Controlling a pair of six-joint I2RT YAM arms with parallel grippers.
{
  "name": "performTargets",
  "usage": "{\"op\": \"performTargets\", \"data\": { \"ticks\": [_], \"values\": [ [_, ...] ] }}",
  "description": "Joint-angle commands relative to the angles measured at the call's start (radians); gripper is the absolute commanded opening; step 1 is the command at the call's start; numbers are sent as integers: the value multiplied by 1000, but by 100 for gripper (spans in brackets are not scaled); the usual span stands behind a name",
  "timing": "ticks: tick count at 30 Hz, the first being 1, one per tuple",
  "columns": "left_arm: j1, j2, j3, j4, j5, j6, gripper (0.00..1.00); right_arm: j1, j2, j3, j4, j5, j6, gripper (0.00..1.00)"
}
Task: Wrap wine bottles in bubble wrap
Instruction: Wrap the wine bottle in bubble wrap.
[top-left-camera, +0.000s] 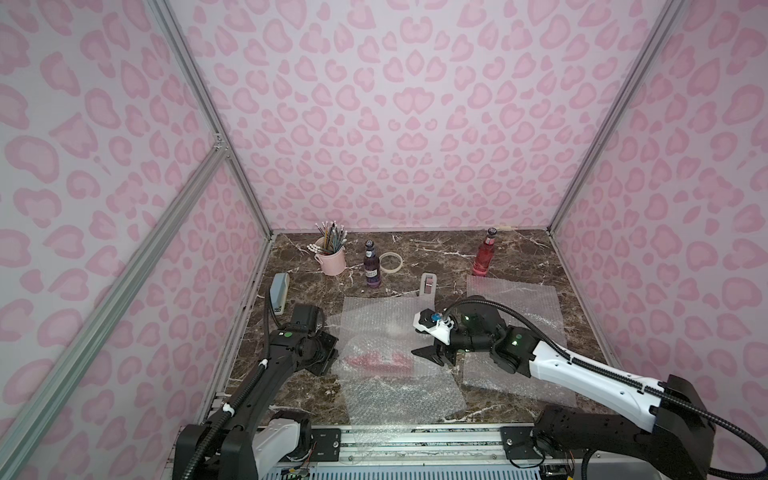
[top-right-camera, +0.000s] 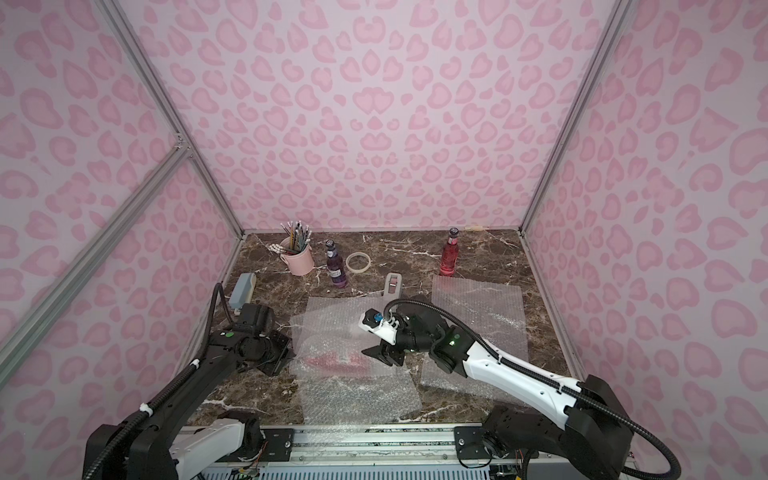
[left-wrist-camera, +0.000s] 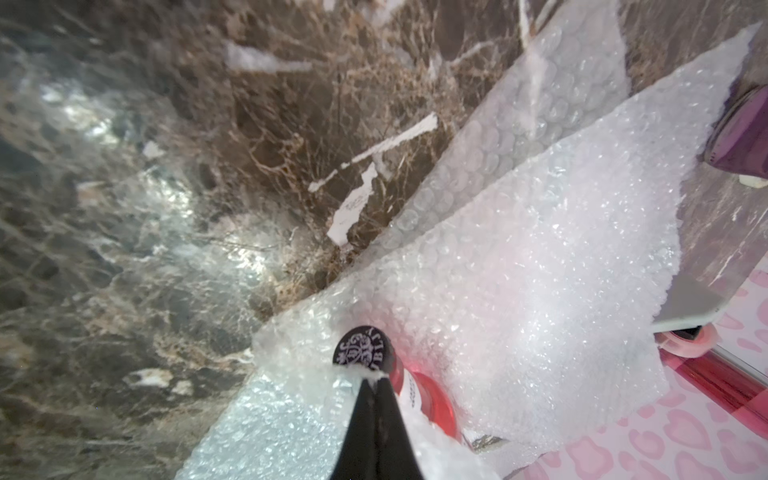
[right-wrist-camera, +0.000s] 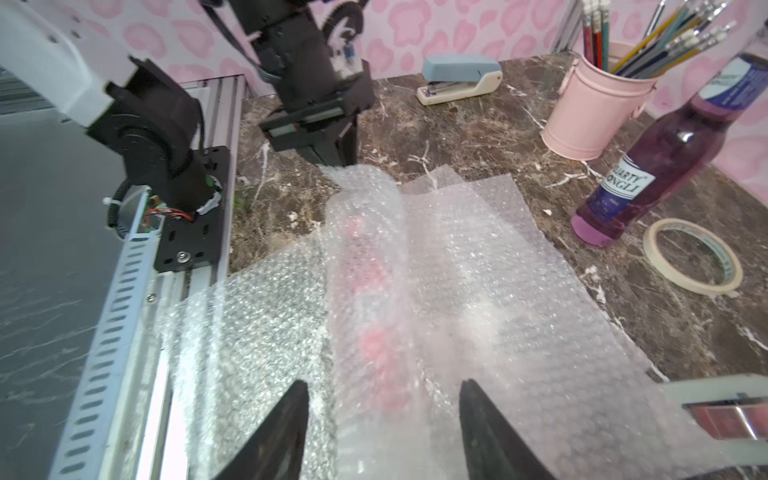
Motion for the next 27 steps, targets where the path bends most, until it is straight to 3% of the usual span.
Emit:
{"op": "performTargets", "data": {
  "ticks": [1, 4, 8, 18, 23, 25, 27],
  "values": [
    [4, 24, 13, 38, -22, 22, 2, 40, -47, -38, -25, -50, 6, 63],
    [4, 42, 19, 36, -27, 35, 2, 97, -18, -54, 17, -42, 4, 66],
    [5, 42, 7, 45, -27, 35, 2, 167, 165, 24, 45, 81, -61, 66],
    [7, -16, 12, -13, -58, 71, 5, 126, 518, 185, 64, 108, -164, 69],
    [8, -52, 19, -42, -83, 98, 21, 115, 577, 186, 60, 100, -171, 70],
    [8, -76, 35, -60, -103, 124, 34, 113, 598, 188, 61, 90, -173, 70],
    [8, -104, 66, -88, -134, 168, 53, 109, 618, 193, 55, 70, -173, 70]
  ]
}}
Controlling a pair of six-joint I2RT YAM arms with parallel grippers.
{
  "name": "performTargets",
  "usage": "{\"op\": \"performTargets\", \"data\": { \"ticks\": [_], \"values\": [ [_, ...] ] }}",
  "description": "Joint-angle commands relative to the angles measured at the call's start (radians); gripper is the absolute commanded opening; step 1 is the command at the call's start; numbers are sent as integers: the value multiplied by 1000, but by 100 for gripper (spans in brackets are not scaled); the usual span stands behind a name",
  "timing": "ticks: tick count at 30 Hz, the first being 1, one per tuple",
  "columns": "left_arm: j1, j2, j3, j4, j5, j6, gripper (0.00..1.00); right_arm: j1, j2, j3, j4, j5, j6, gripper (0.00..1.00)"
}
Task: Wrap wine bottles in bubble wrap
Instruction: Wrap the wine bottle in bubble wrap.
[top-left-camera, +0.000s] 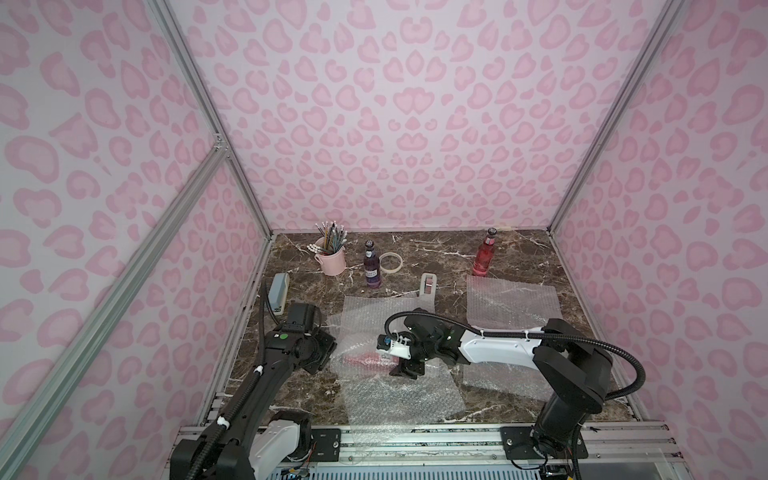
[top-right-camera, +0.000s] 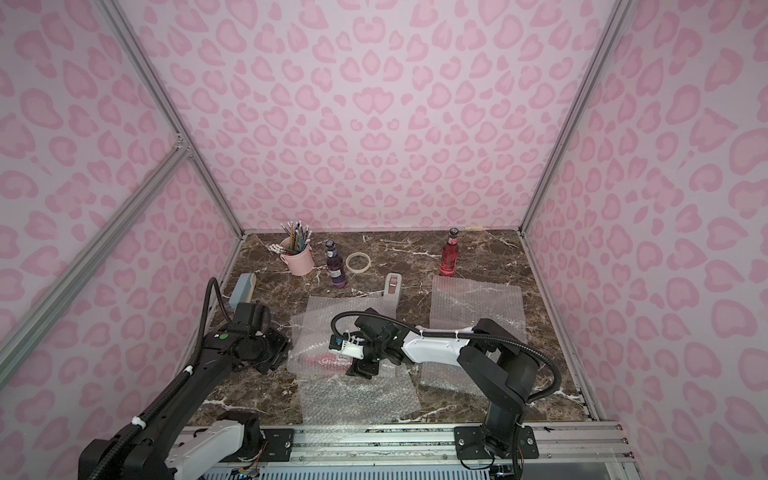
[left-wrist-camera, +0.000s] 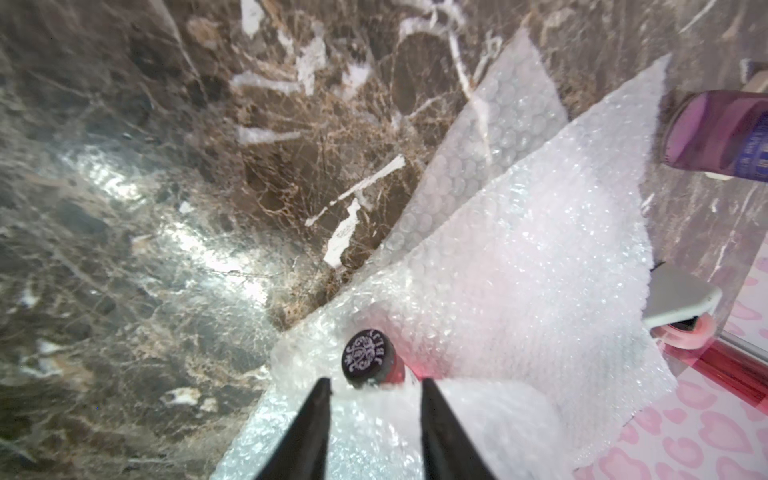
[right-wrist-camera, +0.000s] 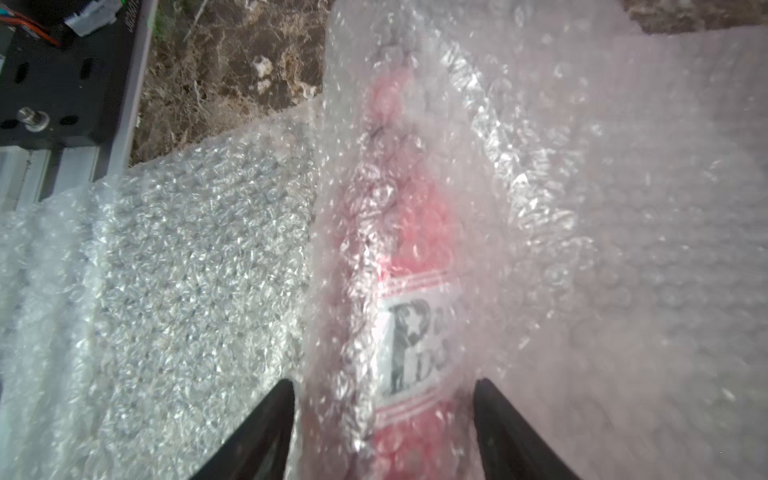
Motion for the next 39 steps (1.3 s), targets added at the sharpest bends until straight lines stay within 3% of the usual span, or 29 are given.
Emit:
{"op": "performTargets", "data": {
  "ticks": [1, 3, 6, 11, 17, 24, 30, 34, 39],
  "values": [
    [0, -37, 45, -48, -69, 97, 60, -6, 29, 12, 2, -31, -15, 70],
    [0, -67, 76, -44, -99, 169, 77, -7, 45, 17, -6, -51, -12, 70],
    [0, -106, 104, 17, -79, 340, 83, -10, 64, 18, -16, -60, -9, 69],
    [-2, -140, 152, 108, 85, 786, 82, -25, 101, 28, -31, -114, 0, 63],
    [-2, -67, 203, -17, 345, 1320, 81, -53, 126, 46, -56, -189, 12, 53],
    [-66, -24, 243, -171, 420, 1602, 83, -100, 166, 122, -186, -284, 24, 38],
    [-166, -147, 180, -243, 368, 1809, 85, -133, 174, 188, -297, -349, 74, 36],
    [-265, -207, 125, -222, 253, 1863, 86, -166, 203, 223, -362, -436, 103, 35],
    [-452, -268, 10, -70, 1, 1953, 85, -191, 229, 254, -389, -520, 109, 35]
  ]
}}
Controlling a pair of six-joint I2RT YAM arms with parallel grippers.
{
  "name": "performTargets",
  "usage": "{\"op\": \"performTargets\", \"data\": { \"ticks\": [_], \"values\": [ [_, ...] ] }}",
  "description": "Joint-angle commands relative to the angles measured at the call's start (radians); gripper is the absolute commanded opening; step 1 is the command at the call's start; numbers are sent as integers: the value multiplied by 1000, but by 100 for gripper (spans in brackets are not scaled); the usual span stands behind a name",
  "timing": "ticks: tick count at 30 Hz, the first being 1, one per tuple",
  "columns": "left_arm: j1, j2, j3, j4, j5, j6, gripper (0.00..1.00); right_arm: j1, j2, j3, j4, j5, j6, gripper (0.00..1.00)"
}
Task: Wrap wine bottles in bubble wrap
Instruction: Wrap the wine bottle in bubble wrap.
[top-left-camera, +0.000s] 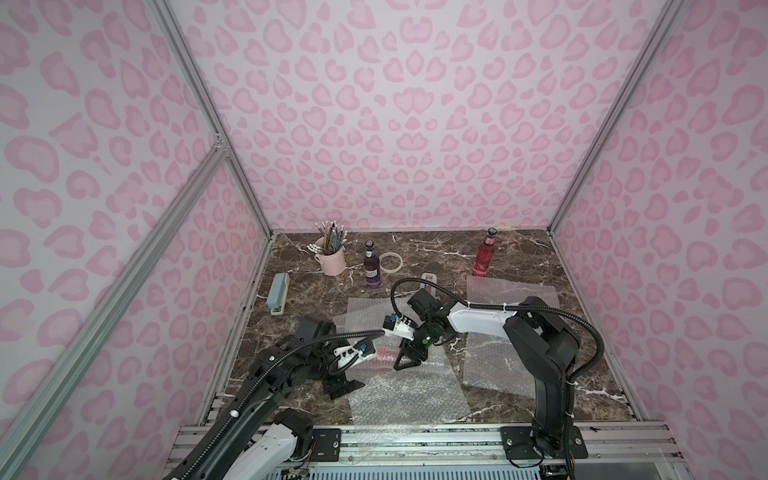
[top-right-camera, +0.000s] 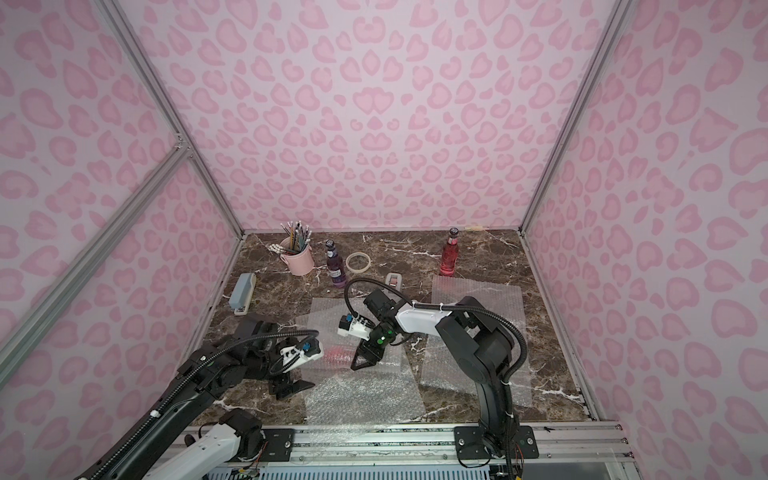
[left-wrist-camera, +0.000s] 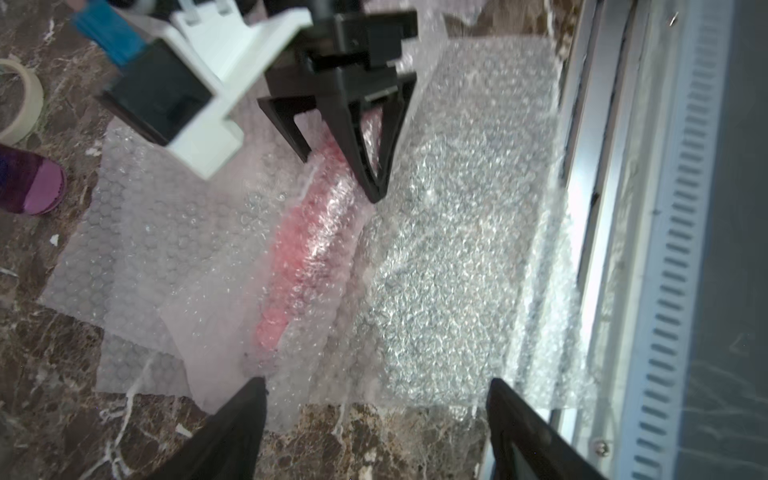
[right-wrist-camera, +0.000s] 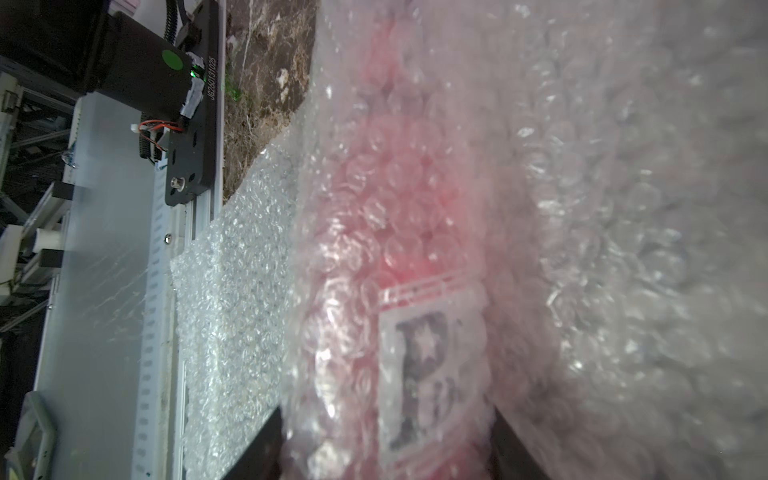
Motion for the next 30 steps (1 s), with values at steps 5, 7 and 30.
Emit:
{"op": "performTargets", "data": {
  "ticks": [5, 7, 30],
  "values": [
    [-198, -13, -135, 326, -273, 172, 86, -12, 66, 46, -56, -159, 27, 36],
    [-260, 42, -160, 416, -319, 201, 85, -14, 83, 61, -63, -173, 25, 36],
    [-358, 527, -99, 657, -447, 198, 75, -39, 91, 14, 27, -240, 84, 38]
  ]
}}
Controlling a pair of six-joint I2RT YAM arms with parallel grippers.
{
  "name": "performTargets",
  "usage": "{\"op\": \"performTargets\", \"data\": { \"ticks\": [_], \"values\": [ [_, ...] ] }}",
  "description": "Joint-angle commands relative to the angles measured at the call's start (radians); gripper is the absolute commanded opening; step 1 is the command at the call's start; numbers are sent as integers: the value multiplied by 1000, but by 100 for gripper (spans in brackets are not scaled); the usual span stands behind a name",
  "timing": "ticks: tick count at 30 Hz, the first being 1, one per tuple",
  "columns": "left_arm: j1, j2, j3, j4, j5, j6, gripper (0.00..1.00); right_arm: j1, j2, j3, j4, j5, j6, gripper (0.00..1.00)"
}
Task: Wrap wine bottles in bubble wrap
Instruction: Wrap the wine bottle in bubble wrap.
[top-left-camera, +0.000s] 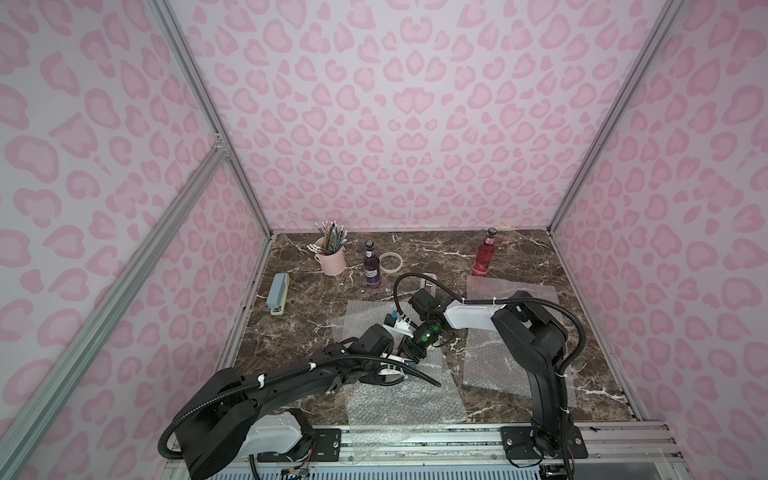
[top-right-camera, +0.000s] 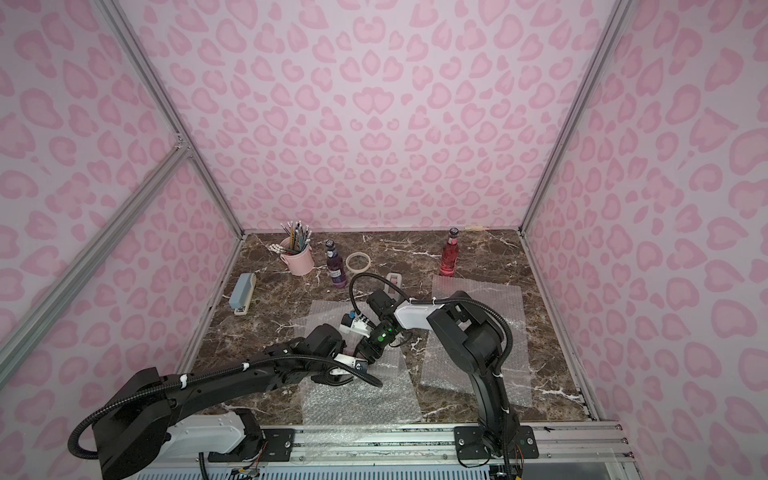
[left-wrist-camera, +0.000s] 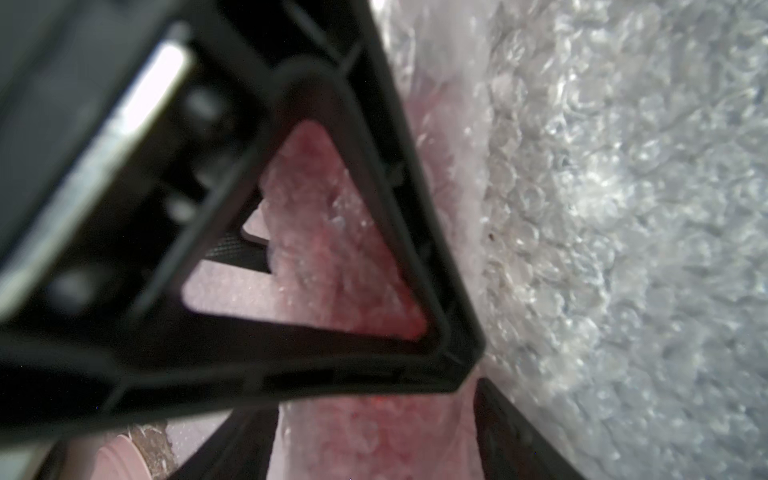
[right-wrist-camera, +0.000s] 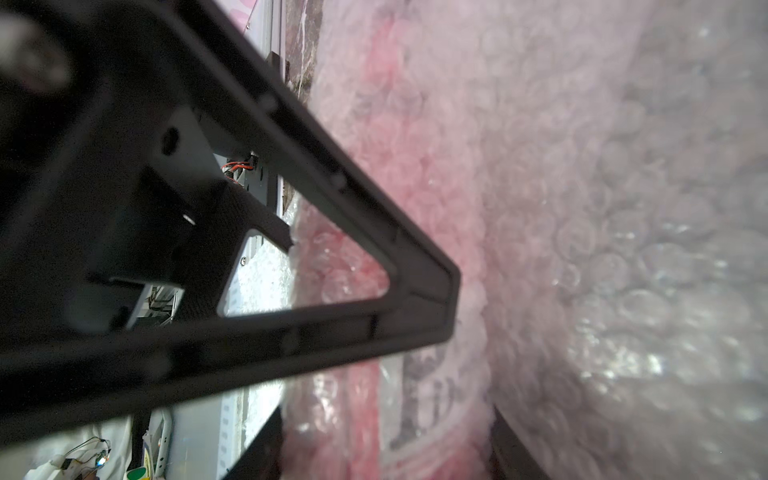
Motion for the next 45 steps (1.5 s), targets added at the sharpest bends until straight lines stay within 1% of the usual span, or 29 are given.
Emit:
{"op": "performTargets", "data": {
  "ticks": [1, 4, 7, 9, 14, 16, 19, 20, 22, 23, 24, 26, 30, 32, 33, 36, 40, 45],
  "values": [
    [1, 27, 15, 14, -1, -8, 75, -3, -2, -14, 20, -38, 8, 38],
    [0, 45, 10, 13, -1, -9, 74, -6, -5, -26, 36, -41, 16, 39],
    [0, 60, 23, 0, -22, -9, 66, -5, -9, -33, 41, -28, 16, 41],
    [1, 59, 34, -12, -28, -8, 58, -5, -11, -34, 40, -5, 14, 46],
    [21, 65, 44, -42, -6, -28, 48, -3, -42, -66, 79, 34, 37, 54],
    [43, 66, 48, -43, 18, -43, 44, -2, -57, -72, 78, 41, 36, 59],
    [73, 81, 75, -83, 67, -51, 42, -4, -97, -89, 84, 73, 37, 71],
    [84, 87, 86, -98, 92, -57, 41, -5, -113, -96, 81, 82, 29, 73],
    [99, 99, 99, -115, 124, -69, 40, -15, -141, -110, 88, 104, 42, 74],
    [106, 107, 101, -122, 136, -69, 40, -21, -158, -116, 79, 113, 40, 77],
    [111, 110, 104, -130, 149, -71, 40, -25, -172, -123, 72, 135, 39, 82],
    [124, 117, 112, -143, 177, -77, 40, -38, -202, -142, 65, 156, 33, 86],
    [134, 146, 135, -180, 190, -81, 39, -74, -236, -170, 64, 149, 35, 87],
    [135, 152, 139, -184, 190, -80, 39, -76, -241, -175, 80, 116, 41, 87],
    [134, 156, 142, -188, 189, -80, 40, -72, -235, -170, 69, 95, 25, 85],
    [137, 146, 137, -188, 181, -84, 42, -64, -214, -153, 28, 98, -9, 83],
    [147, 129, 143, -220, 233, -98, 42, -110, -270, -192, 55, 137, 15, 83],
    [189, 139, 166, -270, 331, -122, 42, -218, -449, -320, 157, 276, 93, 84]
  ]
}}
